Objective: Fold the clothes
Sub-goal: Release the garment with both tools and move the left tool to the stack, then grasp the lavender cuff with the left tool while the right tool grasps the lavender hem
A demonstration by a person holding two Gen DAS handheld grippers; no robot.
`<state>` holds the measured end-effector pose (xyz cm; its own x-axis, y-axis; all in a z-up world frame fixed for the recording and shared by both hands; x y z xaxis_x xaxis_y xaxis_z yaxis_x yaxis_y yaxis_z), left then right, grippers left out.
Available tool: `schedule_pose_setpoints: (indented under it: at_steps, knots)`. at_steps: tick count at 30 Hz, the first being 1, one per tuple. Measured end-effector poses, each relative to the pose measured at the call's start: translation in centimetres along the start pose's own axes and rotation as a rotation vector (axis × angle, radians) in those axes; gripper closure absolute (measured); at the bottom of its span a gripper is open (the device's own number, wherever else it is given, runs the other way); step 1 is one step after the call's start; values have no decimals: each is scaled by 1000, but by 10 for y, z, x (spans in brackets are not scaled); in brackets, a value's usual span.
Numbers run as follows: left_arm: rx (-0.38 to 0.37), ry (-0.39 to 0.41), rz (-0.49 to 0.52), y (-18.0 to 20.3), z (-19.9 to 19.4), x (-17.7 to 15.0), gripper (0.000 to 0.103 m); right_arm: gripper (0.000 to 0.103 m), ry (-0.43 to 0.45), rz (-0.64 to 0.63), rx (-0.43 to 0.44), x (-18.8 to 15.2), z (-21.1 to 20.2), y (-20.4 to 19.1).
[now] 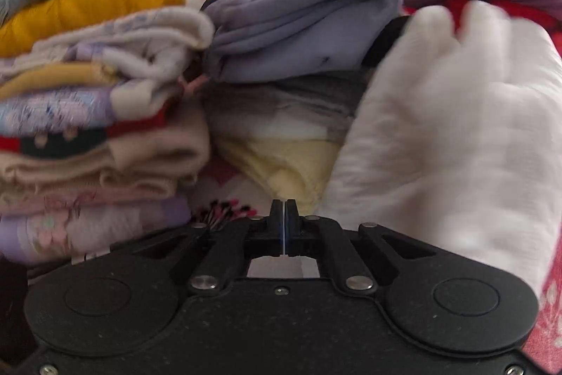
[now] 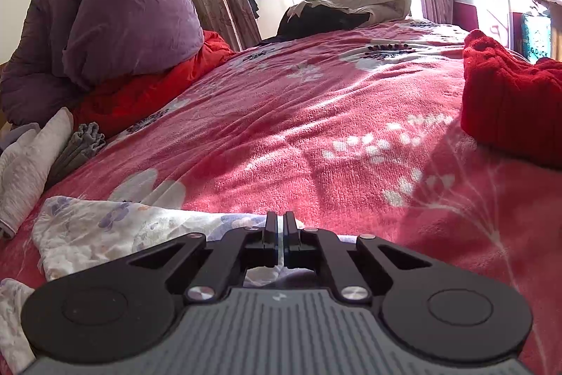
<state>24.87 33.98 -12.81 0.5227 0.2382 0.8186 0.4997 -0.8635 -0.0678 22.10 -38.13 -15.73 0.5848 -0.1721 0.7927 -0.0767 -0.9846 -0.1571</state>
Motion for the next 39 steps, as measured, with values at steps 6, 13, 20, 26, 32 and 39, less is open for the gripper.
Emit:
schedule_pose_setpoints:
  at_steps: [6, 13, 20, 26, 32, 39]
  knots:
    - [-122, 148, -6, 26, -55, 23, 63, 96, 18, 45, -16, 2, -10, 7]
    - [-484, 107, -27, 70, -90, 11, 38, 93, 35, 93, -2, 3, -24, 7]
    - [-911, -115, -38, 155, -116, -35, 38, 41, 0, 182, 26, -3, -33, 7]
    - [-952, -234, -41, 185, -109, -68, 38, 37, -52, 296, 28, -8, -25, 25]
    - [-970, -291, -60, 198, -91, -91, 38, 38, -83, 415, 21, -10, -18, 49]
    - [-1012, -290, -80, 214, -78, -89, 38, 44, -146, 400, 49, -15, 3, 57]
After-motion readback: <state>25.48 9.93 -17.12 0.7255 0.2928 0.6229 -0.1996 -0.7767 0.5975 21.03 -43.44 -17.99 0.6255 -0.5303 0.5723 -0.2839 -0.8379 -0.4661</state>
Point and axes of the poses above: each gripper's, at about its wrist camera, not at the fingertips, and z roughly the way its jaws point, y to its right, x to its top, the point moved 7 cm from there along z, roughly the way its jaws point, and after that the axes turned 15 degrees about -x, right-handed, at the moved point
